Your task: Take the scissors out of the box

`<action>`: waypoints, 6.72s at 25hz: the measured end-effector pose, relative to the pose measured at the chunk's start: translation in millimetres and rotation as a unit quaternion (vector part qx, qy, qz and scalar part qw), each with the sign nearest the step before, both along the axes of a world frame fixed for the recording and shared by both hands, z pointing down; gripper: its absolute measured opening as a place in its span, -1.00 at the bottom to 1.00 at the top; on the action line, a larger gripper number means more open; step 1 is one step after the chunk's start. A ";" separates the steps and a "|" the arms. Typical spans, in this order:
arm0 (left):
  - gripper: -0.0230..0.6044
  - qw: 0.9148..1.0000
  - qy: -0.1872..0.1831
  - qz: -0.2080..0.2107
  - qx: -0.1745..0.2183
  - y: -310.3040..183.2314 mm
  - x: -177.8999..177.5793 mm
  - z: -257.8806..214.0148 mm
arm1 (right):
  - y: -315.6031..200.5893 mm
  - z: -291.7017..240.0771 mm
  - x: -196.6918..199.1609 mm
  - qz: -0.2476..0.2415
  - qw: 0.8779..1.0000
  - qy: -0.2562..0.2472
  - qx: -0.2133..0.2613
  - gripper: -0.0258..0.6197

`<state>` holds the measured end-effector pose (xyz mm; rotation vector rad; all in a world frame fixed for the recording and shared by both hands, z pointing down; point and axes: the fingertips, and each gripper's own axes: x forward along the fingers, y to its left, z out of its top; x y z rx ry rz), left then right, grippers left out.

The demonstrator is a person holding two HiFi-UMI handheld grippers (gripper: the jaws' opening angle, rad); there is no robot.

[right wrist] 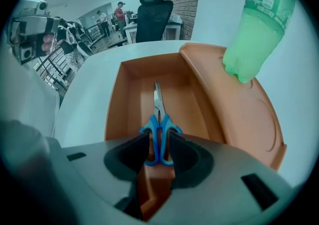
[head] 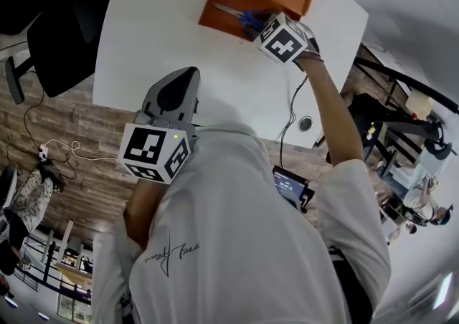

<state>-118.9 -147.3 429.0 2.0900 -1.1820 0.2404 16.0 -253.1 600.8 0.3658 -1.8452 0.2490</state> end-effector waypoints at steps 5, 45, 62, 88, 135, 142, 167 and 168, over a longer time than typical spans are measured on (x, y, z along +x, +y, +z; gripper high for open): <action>-0.90 1.000 0.003 -0.003 -0.002 -2.4 -4.3 1.2 | -1.3 2.3 -3.5 -0.011 1.000 0.013 -0.001 -0.49; -0.90 1.000 0.011 -0.027 0.001 5.1 -11.3 -4.8 | 0.8 -14.7 -5.6 0.020 1.000 -0.008 0.009 -0.62; -0.90 1.000 0.006 -0.024 0.015 15.9 -3.0 -13.9 | 2.8 -31.6 1.3 0.046 0.998 -0.038 0.032 -0.62; -0.90 0.998 -0.020 -0.037 0.043 27.2 -9.5 -28.7 | 9.8 -60.2 4.2 0.072 0.992 -0.082 0.064 -0.62; -0.90 0.996 -0.013 -0.003 0.084 62.8 34.6 -49.9 | 73.0 -120.3 22.0 0.143 0.962 -0.197 0.123 -0.62; -0.90 0.995 -0.010 -0.001 0.094 69.4 43.9 -55.6 | 85.5 -131.4 30.8 0.142 0.959 -0.201 0.141 -0.62; -0.90 0.995 0.012 -0.013 0.098 78.5 59.2 -57.0 | 136.9 -163.3 41.1 0.177 0.931 -0.276 0.159 -0.62; -0.90 0.995 0.012 -0.013 0.098 78.8 59.6 -56.8 | 139.0 -163.9 41.9 0.181 0.930 -0.278 0.159 -0.62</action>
